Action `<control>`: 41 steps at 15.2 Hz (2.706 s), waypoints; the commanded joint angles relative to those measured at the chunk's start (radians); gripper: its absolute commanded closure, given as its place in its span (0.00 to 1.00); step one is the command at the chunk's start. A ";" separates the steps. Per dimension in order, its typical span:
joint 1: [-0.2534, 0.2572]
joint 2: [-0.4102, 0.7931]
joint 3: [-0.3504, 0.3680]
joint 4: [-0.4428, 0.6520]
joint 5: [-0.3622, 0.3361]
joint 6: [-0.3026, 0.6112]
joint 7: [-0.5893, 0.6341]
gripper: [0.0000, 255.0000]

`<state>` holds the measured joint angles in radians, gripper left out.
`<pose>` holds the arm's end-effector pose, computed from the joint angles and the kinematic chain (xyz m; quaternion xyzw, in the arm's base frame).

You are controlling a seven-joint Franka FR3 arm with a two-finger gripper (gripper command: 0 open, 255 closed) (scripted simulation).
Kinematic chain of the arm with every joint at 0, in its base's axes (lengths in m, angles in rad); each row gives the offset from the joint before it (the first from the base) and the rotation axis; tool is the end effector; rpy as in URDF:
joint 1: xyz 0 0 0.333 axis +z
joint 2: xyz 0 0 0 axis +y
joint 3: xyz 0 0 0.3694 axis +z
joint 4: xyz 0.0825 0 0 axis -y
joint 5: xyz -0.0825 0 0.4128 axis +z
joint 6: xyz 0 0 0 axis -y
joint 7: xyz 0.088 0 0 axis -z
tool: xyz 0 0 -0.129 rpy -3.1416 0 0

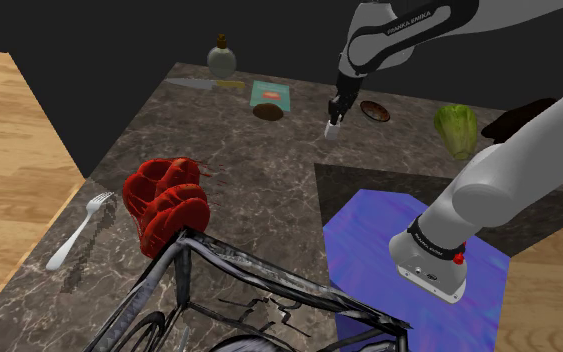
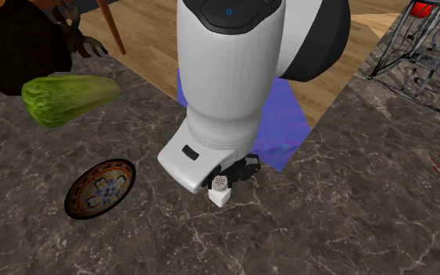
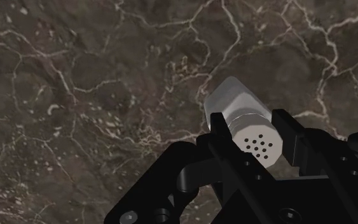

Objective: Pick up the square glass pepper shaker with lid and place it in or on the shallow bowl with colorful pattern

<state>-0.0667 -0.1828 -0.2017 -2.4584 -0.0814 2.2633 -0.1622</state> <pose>0.4508 -0.1276 0.3748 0.9996 -0.0251 -0.0100 0.0110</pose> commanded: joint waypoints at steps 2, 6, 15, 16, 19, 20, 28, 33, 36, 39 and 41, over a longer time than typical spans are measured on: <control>0.000 0.000 0.000 0.000 0.000 0.000 0.000 1.00; 0.000 -0.008 0.001 0.006 -0.001 -0.015 0.001 1.00; 0.000 -0.073 0.008 0.073 -0.006 -0.146 0.004 1.00; 0.000 -0.079 0.009 0.081 -0.006 -0.160 0.004 1.00; 0.000 -0.095 0.011 0.108 -0.007 -0.203 0.005 1.00; 0.000 -0.100 0.012 0.117 -0.007 -0.217 0.005 1.00; 0.001 -0.130 0.018 0.199 -0.006 -0.328 0.004 1.00; -0.038 -0.111 -0.047 0.240 -0.024 -0.345 -0.094 1.00; -0.065 -0.086 -0.097 0.283 -0.031 -0.357 -0.170 1.00; -0.091 -0.050 -0.146 0.335 -0.032 -0.369 -0.247 1.00; -0.108 -0.021 -0.178 0.375 -0.028 -0.378 -0.300 1.00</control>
<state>-0.1656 -0.2174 -0.3630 -2.1007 -0.1107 1.8876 -0.4336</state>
